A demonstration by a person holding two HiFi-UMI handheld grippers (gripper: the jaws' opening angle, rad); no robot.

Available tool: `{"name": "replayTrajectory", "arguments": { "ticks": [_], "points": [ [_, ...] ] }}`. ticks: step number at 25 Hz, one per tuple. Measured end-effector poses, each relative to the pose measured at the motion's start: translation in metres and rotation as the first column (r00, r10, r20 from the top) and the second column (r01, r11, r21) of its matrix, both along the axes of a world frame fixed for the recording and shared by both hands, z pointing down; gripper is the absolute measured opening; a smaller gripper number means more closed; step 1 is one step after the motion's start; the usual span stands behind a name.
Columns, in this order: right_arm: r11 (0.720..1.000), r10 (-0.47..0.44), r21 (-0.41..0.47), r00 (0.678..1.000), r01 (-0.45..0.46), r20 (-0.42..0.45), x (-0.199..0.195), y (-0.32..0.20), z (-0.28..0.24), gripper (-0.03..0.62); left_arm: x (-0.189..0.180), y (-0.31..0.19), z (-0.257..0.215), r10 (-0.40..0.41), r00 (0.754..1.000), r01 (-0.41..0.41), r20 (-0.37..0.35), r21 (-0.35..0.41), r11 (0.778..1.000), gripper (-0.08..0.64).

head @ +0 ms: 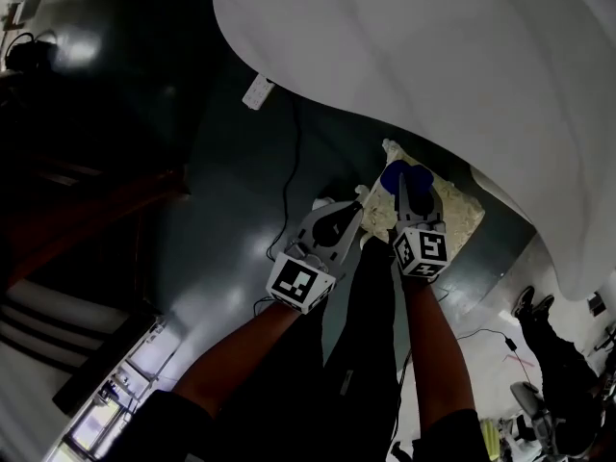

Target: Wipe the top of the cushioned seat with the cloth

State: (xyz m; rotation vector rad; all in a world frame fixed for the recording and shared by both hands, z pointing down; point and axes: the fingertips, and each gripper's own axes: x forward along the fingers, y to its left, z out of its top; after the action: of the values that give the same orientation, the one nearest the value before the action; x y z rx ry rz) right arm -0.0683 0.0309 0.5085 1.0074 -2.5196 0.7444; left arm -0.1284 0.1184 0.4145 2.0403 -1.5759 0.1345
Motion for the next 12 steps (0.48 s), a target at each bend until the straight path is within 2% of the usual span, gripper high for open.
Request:
{"name": "replayTrajectory", "arguments": {
  "ticks": [3,7,12],
  "points": [
    [1.000,-0.018,-0.015,0.999,0.017,-0.036,-0.004,-0.005,0.039,0.092,-0.002,0.005,0.022,-0.004,1.000,0.003,-0.015,-0.020,1.000,0.023],
    [0.997,-0.054,-0.062,0.990,0.046,-0.130,0.003,-0.003,0.094,0.093,-0.002,0.009,0.046,-0.020,0.999,0.017,-0.030,-0.078,0.997,0.023],
    [0.987,-0.098,-0.151,0.968,0.063,-0.231,0.014,0.006,0.142,0.094,0.005,0.005,0.062,-0.010,0.999,0.007,-0.036,-0.091,0.996,0.023]
  ]
}}
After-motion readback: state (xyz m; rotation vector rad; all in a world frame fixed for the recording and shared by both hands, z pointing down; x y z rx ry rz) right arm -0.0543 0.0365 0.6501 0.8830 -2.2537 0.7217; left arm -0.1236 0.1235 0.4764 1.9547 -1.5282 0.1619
